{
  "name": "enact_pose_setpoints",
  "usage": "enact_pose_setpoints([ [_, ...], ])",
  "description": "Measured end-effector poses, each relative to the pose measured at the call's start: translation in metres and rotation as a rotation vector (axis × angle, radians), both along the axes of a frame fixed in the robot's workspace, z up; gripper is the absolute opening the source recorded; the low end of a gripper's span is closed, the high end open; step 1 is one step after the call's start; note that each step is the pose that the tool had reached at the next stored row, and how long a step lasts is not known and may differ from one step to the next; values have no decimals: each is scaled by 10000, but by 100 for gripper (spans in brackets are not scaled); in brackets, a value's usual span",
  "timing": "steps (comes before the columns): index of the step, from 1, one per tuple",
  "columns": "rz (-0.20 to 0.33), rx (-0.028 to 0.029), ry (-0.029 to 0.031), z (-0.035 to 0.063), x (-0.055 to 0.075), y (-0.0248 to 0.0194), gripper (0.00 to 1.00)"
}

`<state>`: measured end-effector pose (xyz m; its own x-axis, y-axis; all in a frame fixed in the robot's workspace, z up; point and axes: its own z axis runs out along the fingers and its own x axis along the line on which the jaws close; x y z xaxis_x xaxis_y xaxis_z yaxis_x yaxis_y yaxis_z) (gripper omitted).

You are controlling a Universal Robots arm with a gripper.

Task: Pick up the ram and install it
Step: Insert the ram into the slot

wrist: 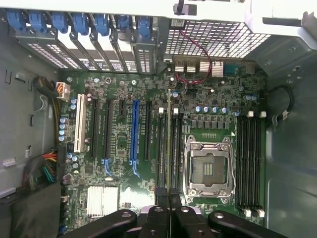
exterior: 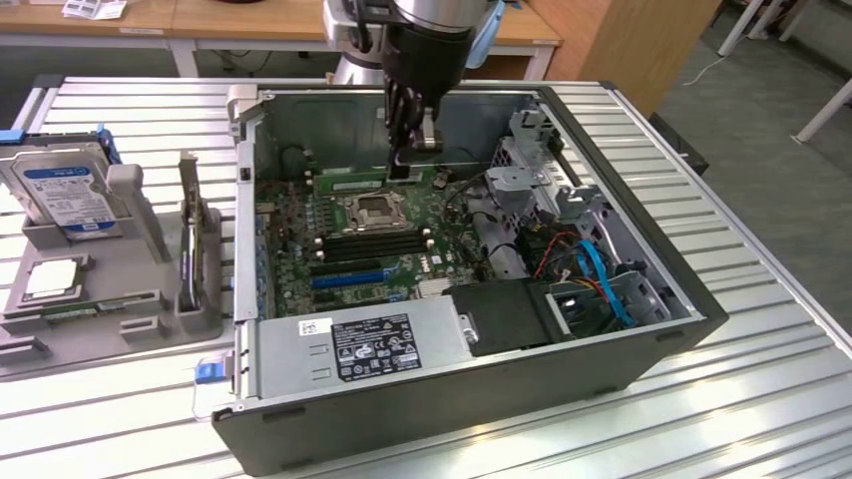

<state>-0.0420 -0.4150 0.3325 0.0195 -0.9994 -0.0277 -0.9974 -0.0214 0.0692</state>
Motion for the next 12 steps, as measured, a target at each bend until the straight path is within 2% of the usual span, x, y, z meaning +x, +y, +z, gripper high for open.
enact_pose_setpoints([
  [12, 0, 0, 0, -68, 0, 0, 12],
])
